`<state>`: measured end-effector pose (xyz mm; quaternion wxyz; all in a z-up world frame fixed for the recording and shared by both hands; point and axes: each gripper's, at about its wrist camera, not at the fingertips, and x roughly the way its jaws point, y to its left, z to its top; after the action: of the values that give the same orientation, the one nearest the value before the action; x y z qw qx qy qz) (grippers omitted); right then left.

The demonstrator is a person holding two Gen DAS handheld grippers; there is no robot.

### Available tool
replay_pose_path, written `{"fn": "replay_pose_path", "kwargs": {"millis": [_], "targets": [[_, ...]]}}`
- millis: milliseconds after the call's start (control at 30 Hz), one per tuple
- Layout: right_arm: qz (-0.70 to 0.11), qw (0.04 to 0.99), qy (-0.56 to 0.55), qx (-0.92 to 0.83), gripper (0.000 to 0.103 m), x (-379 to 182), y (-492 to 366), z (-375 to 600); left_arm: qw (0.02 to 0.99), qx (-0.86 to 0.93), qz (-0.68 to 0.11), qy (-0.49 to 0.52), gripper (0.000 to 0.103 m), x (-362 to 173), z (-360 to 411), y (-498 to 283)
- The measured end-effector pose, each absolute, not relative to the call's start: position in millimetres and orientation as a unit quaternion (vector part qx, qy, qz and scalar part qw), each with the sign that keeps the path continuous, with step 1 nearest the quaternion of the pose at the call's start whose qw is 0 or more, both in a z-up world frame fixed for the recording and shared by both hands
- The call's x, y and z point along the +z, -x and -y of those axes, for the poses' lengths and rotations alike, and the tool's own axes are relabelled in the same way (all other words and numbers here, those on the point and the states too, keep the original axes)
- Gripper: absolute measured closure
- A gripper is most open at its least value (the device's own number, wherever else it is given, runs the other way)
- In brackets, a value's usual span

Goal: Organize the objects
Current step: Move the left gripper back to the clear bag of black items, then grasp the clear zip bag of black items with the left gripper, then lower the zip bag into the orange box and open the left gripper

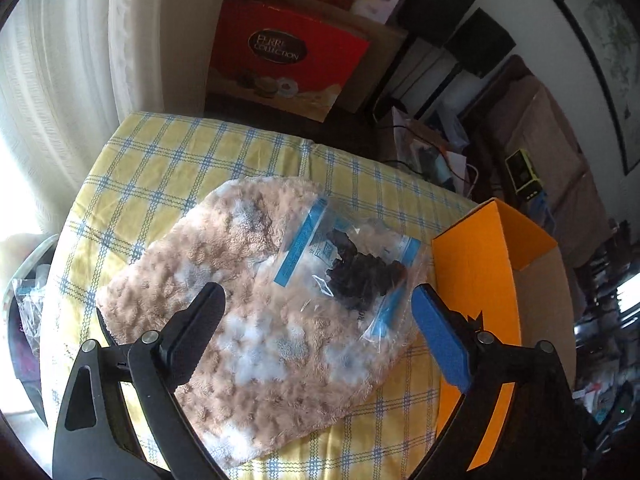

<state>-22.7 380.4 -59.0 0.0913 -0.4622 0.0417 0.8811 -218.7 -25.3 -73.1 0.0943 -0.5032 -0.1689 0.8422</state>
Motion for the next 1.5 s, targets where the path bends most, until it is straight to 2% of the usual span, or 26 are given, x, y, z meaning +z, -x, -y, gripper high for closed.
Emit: {"fn": "replay_pose_path", "kwargs": {"millis": [33,200,333,400,467,667,800,1300,1500], "targets": [[-0.042,0.091,0.462,0.881,0.091,-59.1,22.7,-380.5,0.096,0.841,0.169,0.504,0.013,-74.5,22.3,221.4],[-0.041,0.091,0.463,0.881,0.091,-59.5,22.7,-380.5,0.101,0.834,0.169,0.516,0.033,-81.5,10.8,231.5],[-0.041,0.091,0.462,0.881,0.091,-59.7,22.7,-380.4,0.098,0.833,0.165,0.519,0.045,-84.6,7.6,235.2],[-0.041,0.091,0.462,0.881,0.091,-60.1,23.4,-380.0,0.1,0.831,0.166,0.521,0.065,-85.1,6.3,235.8],[-0.04,0.092,0.463,0.881,0.091,-60.6,23.2,-380.8,0.101,0.833,0.164,0.518,0.077,-83.5,5.0,234.7],[-0.041,0.091,0.463,0.881,0.091,-60.0,23.4,-380.8,0.102,0.843,0.183,0.495,0.097,-69.1,10.2,223.2],[-0.042,0.092,0.463,0.881,0.091,-59.8,23.5,-381.2,0.116,0.85,0.186,0.479,0.1,-54.0,10.1,213.3],[-0.043,0.092,0.463,0.881,0.091,-59.1,23.7,-380.9,0.219,0.864,0.164,0.423,0.1,16.6,-34.9,162.2],[-0.042,0.092,0.463,0.88,0.091,-59.2,24.0,-380.7,0.262,0.853,0.155,0.425,0.1,24.9,-59.6,146.0]]}}
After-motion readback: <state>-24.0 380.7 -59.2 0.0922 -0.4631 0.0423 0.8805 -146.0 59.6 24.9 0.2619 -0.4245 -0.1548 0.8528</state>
